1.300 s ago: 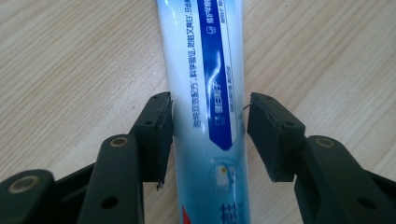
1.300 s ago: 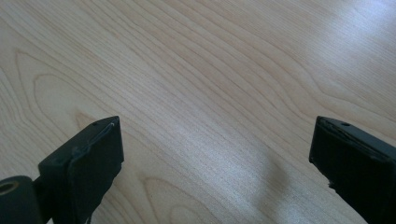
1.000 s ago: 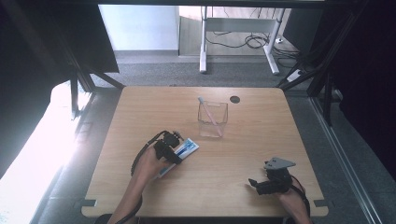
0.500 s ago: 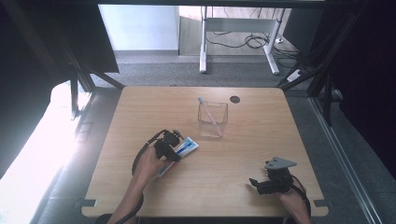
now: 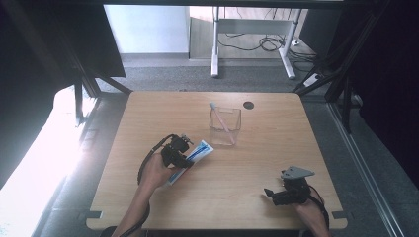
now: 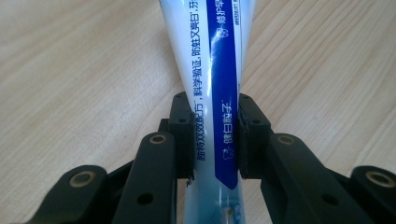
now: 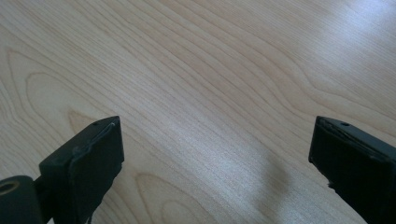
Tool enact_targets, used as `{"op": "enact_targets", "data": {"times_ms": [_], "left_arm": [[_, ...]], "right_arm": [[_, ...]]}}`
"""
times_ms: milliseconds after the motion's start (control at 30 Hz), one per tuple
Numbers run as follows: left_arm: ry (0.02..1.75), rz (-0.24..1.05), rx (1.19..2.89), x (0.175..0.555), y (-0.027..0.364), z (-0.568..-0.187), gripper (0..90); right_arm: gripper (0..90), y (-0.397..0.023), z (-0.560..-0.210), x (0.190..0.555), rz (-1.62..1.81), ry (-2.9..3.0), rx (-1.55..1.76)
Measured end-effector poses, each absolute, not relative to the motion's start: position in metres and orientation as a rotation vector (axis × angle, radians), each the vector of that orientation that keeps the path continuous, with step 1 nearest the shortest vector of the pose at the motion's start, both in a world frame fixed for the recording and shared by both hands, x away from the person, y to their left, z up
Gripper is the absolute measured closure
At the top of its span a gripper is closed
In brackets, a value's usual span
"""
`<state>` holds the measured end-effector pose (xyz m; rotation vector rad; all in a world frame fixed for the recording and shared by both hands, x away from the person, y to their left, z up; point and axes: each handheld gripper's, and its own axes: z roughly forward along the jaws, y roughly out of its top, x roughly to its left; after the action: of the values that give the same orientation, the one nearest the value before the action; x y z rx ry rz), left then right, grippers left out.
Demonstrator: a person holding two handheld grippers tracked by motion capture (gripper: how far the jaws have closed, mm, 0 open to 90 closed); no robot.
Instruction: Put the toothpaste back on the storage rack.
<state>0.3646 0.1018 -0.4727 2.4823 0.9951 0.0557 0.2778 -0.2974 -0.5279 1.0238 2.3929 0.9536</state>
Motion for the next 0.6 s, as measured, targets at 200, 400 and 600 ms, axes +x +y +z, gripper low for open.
{"op": "enact_targets", "data": {"times_ms": [200, 400, 600], "left_arm": [[0.947, 0.077, 2.441, 0.361, 0.101, -0.458, 72.1], [0.915, 0.111, 2.404, 0.360, 0.098, -0.445, 72.1], [0.894, 0.133, 2.365, 0.361, 0.095, -0.434, 72.1]], "right_arm": [[3.6, -0.297, -0.528, 0.278, 0.954, 2.393, 1.024], [3.6, -0.298, -0.528, 0.278, 0.954, 2.396, 1.024], [3.6, -0.297, -0.529, 0.278, 0.955, 2.397, 1.020]]}}
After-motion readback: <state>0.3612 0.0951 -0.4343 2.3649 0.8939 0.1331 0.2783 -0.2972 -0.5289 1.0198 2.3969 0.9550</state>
